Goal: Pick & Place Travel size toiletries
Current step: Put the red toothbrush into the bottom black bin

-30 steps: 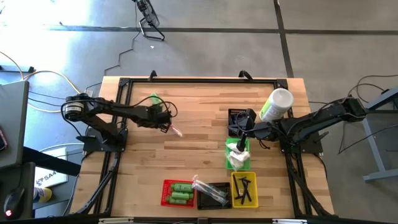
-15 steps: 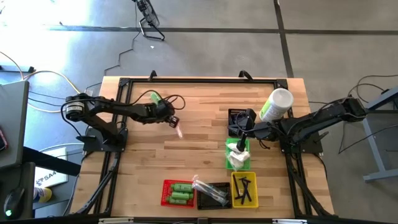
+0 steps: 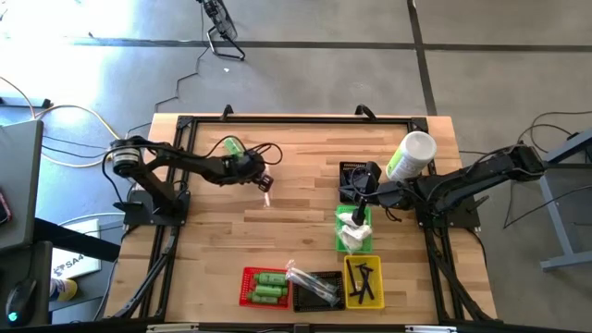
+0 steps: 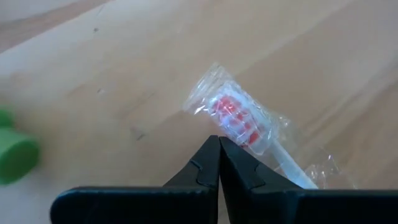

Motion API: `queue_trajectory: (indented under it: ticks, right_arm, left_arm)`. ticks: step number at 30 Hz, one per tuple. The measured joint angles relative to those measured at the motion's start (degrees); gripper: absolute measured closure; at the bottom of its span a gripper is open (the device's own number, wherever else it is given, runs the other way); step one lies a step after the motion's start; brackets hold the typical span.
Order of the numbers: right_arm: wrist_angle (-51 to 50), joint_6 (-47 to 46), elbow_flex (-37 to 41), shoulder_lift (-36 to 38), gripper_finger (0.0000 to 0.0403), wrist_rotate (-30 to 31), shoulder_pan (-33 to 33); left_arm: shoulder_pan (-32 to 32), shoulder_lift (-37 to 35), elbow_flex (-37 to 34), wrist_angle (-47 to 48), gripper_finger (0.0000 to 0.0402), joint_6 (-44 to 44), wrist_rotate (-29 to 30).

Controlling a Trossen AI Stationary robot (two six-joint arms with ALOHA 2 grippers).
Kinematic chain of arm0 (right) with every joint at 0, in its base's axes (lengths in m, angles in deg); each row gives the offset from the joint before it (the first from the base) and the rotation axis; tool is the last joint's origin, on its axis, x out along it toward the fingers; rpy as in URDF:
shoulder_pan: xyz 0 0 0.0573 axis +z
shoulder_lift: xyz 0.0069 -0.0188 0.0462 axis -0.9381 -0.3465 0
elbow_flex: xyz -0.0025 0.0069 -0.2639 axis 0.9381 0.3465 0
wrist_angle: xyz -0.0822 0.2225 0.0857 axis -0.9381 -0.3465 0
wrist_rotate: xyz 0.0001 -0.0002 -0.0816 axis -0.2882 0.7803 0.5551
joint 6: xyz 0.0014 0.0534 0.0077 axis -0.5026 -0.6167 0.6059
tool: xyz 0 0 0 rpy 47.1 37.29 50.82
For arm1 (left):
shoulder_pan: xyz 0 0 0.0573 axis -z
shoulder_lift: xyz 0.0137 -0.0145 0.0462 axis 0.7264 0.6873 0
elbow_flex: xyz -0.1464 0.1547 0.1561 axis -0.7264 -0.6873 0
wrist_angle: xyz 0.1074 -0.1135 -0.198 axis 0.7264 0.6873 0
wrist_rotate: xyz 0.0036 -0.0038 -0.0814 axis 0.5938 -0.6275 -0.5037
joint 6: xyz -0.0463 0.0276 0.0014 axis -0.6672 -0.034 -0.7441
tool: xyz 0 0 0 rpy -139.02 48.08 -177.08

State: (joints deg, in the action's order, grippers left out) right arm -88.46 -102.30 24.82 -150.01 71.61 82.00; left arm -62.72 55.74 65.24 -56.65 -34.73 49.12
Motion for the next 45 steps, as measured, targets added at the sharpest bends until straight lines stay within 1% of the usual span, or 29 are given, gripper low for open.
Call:
queue_trajectory:
  ticks: [4, 9, 20, 23, 27, 34, 37, 39, 45]
  right_arm:
    - [0.0, -0.01, 0.0, -0.01, 0.0401, 0.0, -0.01]
    - [0.0, 0.0, 0.0, -0.02, 0.0401, 0.0, -0.02]
    - [-0.02, 0.0, 0.0, 0.0, 0.0401, 0.0, 0.0]
    - [-0.04, 0.0, 0.0, 0.0, 0.0401, 0.0, -0.02]
    - [-0.05, 0.0, 0.0, -0.02, 0.0401, 0.0, -0.02]
    - [-0.97, 0.0, 0.0, -0.02, 0.0401, 0.01, -0.01]
    - [-1.03, 0.0, 0.0, -0.01, 0.0401, 0.02, 0.0]
    - [-1.01, 0.0, 0.0, 0.0, 0.0401, 0.02, 0.0]
    - [-0.9, 0.32, 0.0, 0.0, 0.0401, 0.02, 0.0]
  left_arm:
    - [-0.04, 0.25, -0.07, -3.95, 0.0396, 1.75, -0.81]
    - [0.06, 0.42, -0.1, -8.79, 0.0396, 4.93, -8.26]
    - [0.04, 0.38, -0.11, -9.37, 0.0396, 5.6, -15.24]
    - [0.04, 0.33, -0.09, -9.73, 0.0396, 5.97, -15.04]
    - [0.04, -0.14, -0.11, -10.13, 0.0396, 6.08, -12.2]
    - [0.88, -4.48, -0.02, -9.94, 0.0396, 6.06, -12.75]
    - [2.6, -7.06, -0.02, -9.1, 0.0396, 6.06, -12.58]
    - [4.09, -8.69, 0.0, -6.9, 0.0396, 5.64, -11.5]
    - [9.95, -10.88, 0.0, 0.05, 0.0396, -0.44, -7.15]
